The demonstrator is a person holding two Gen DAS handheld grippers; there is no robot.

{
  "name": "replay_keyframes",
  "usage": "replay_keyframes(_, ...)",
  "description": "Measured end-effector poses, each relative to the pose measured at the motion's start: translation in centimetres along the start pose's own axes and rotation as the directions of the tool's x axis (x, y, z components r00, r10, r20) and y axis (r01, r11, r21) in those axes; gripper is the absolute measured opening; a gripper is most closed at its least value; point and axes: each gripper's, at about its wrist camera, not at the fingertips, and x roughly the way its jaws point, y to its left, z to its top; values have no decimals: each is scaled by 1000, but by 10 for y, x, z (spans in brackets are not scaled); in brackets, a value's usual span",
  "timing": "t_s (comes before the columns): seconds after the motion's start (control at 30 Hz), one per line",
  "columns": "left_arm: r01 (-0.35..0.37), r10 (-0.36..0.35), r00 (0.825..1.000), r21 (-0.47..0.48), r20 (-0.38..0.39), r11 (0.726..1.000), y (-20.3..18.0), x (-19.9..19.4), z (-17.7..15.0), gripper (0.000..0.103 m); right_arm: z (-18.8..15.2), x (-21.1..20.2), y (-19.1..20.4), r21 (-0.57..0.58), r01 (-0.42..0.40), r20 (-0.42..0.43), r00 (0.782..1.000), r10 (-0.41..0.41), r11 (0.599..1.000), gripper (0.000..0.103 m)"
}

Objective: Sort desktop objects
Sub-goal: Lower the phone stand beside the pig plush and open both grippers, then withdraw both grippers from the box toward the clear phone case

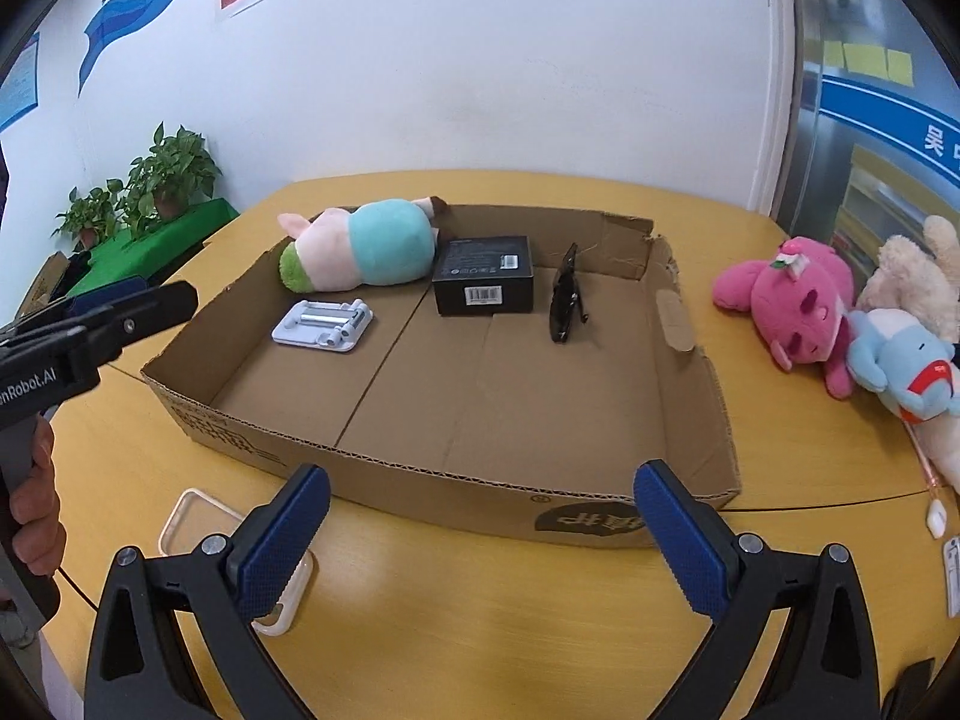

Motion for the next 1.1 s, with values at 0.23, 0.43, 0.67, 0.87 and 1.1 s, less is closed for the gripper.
replay_keyframes(0.23,-1,1,1000,-1,19,1000,-3,-7,1,80,1,-6,1,17,-13,13,1000,13,1000,103)
replay_keyframes(0.43,2,-2,1000,4,14,1000,1,-8,-3,80,0,-6,14,-2,-27,6,1000,27,1000,103)
replay_keyframes(0.67,16,-15,999,6,-29,1000,14,-7,-22,80,-11,3,23,9,-75,-44,996,76,997,103)
replay_keyframes(0.87,4,-9,987,-32,-158,999,41,5,-58,80,-41,41,49,15,-198,-180,964,198,980,103)
replay_keyframes(1.1,40,-87,931,-138,-355,990,80,27,-101,80,-69,71,89,-1,-384,-308,878,365,923,103)
